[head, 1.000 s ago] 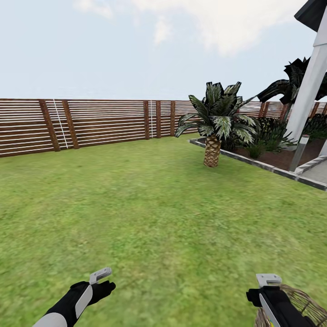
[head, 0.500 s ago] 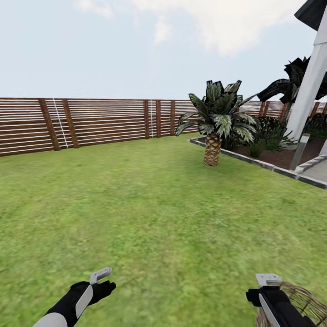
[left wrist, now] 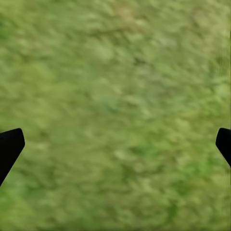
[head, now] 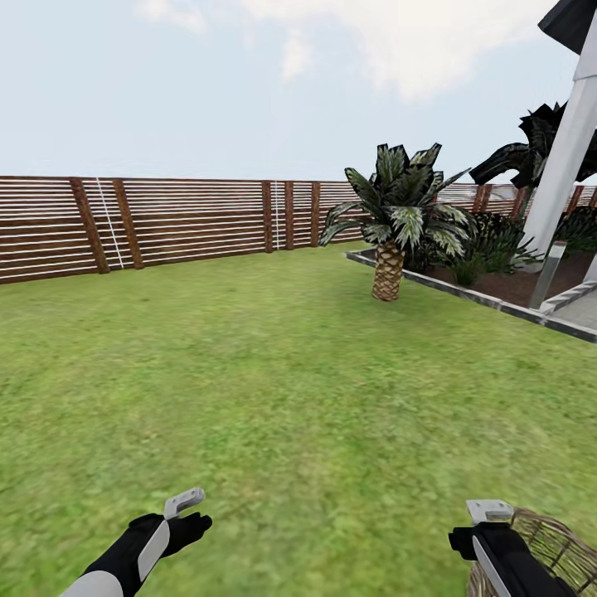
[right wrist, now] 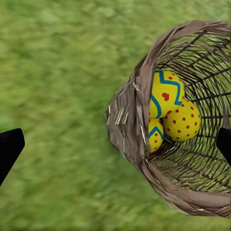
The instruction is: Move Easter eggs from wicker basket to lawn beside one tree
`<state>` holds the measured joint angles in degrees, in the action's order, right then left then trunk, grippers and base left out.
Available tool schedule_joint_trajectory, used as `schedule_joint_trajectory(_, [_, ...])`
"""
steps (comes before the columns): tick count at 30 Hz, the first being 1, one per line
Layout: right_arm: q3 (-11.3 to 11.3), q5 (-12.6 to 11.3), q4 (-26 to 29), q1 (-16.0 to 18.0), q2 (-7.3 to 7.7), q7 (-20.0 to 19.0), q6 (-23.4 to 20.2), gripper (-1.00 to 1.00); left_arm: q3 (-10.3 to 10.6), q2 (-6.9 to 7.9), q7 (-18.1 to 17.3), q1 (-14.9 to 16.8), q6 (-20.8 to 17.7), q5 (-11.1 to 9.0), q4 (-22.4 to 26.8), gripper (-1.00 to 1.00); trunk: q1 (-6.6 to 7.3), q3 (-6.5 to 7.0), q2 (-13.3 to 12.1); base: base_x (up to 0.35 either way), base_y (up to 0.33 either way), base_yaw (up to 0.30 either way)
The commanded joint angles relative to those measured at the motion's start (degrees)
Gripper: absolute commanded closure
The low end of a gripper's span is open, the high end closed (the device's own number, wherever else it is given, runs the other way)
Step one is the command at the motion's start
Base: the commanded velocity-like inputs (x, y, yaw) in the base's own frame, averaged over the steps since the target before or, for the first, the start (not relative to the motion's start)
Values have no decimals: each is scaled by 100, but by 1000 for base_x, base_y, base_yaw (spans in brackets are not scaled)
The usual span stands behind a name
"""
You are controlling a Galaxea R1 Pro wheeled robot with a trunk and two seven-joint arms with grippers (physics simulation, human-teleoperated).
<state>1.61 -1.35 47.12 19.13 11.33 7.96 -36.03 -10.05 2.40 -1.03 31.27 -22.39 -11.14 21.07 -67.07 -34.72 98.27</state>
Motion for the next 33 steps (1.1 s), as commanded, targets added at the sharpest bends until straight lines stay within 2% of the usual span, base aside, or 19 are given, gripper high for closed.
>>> schedule_joint_trajectory(1, [-3, -15, 6, 3, 1, 21, -27, -100, -32, -3, -11, 2, -38, -23, 10, -100, -22, -24, 45, 0, 0, 0])
schedule_joint_trajectory(23, [-11, -6, -1, 3, 1, 21, -27, -100, -32, -11, -11, 2, -38, -20, 7, -100, -505, -419, 927, 0, 0, 0])
schedule_joint_trajectory(33, [-12, -6, -1, 3, 1, 21, -27, -100, -32, -11, -45, 2, -35, -22, 9, -100, -505, -419, 927, 78, -61, 0])
